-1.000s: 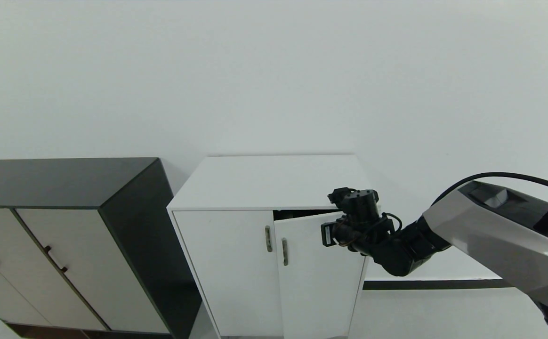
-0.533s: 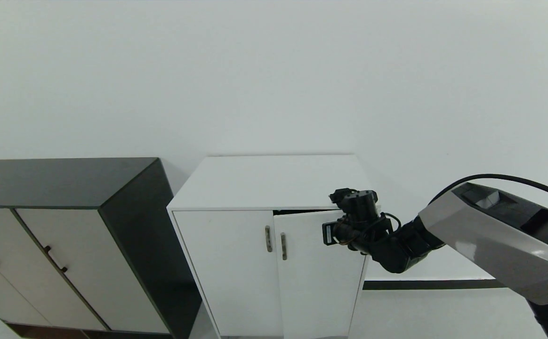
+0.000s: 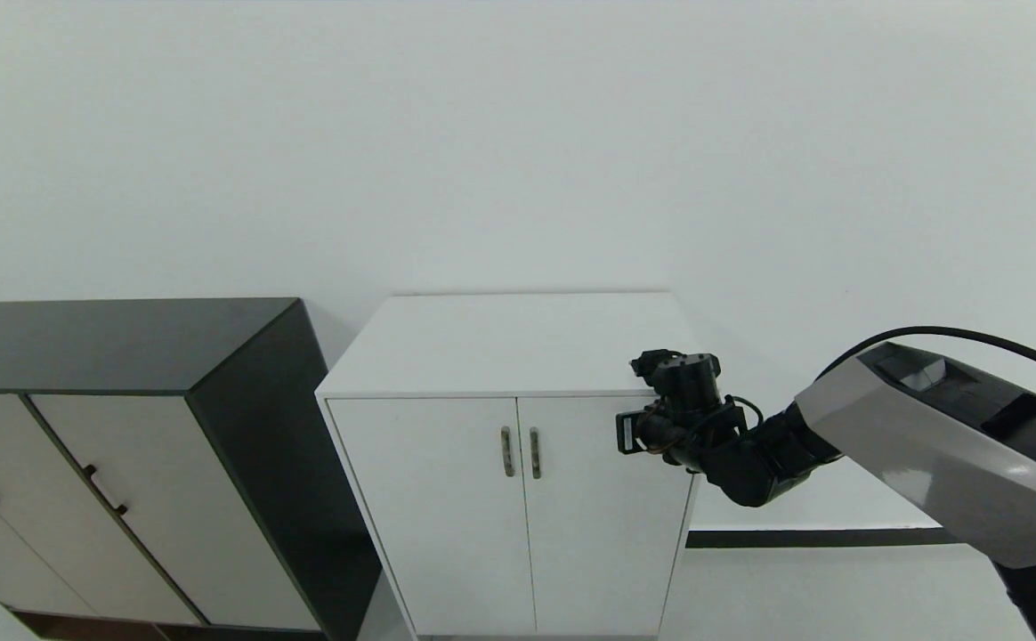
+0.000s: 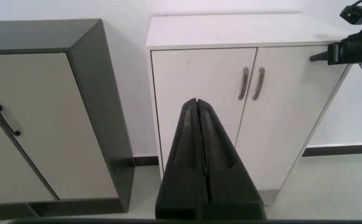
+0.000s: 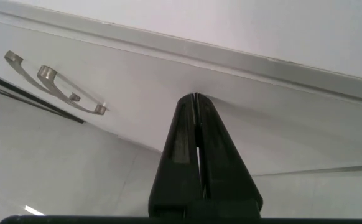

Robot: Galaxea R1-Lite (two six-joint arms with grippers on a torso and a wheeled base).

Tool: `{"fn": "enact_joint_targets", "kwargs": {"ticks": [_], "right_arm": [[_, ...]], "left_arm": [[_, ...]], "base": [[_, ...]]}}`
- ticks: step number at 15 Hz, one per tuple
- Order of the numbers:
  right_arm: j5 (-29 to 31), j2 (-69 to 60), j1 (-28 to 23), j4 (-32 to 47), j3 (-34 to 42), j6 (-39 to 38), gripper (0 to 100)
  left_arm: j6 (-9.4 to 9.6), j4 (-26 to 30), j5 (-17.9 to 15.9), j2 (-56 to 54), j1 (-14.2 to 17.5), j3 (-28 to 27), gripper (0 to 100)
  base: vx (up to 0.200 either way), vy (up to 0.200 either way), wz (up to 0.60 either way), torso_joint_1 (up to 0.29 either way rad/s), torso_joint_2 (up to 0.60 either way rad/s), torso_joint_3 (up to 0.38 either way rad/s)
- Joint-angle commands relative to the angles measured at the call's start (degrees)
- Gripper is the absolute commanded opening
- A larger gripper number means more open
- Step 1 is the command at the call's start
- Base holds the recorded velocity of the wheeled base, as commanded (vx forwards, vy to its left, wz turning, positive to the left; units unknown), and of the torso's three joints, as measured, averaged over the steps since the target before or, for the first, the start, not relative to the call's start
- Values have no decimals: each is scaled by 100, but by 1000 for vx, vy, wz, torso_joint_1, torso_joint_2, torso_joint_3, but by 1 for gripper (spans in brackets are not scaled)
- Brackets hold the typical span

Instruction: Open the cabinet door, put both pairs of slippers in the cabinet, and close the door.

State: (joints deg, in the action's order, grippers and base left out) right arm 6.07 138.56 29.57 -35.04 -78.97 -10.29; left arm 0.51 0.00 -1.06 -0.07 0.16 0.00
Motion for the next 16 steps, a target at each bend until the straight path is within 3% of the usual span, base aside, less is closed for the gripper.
{"fn": "enact_joint_targets", "kwargs": {"ticks": [1, 9, 16], "right_arm": [[-1, 13, -4, -3, -22, 1, 0], [-1, 13, 4, -3, -4, 1, 0], [17, -663, 136, -91, 901, -26, 0]], "left_arm": [[2, 0, 1, 7, 2, 0, 0], [2, 0, 1, 7, 2, 0, 0], [2, 0, 1, 7, 2, 0, 0]], "base": [[0, 0, 0, 0, 0, 0], [0, 0, 0, 0, 0, 0], [0, 0, 0, 0, 0, 0]]}}
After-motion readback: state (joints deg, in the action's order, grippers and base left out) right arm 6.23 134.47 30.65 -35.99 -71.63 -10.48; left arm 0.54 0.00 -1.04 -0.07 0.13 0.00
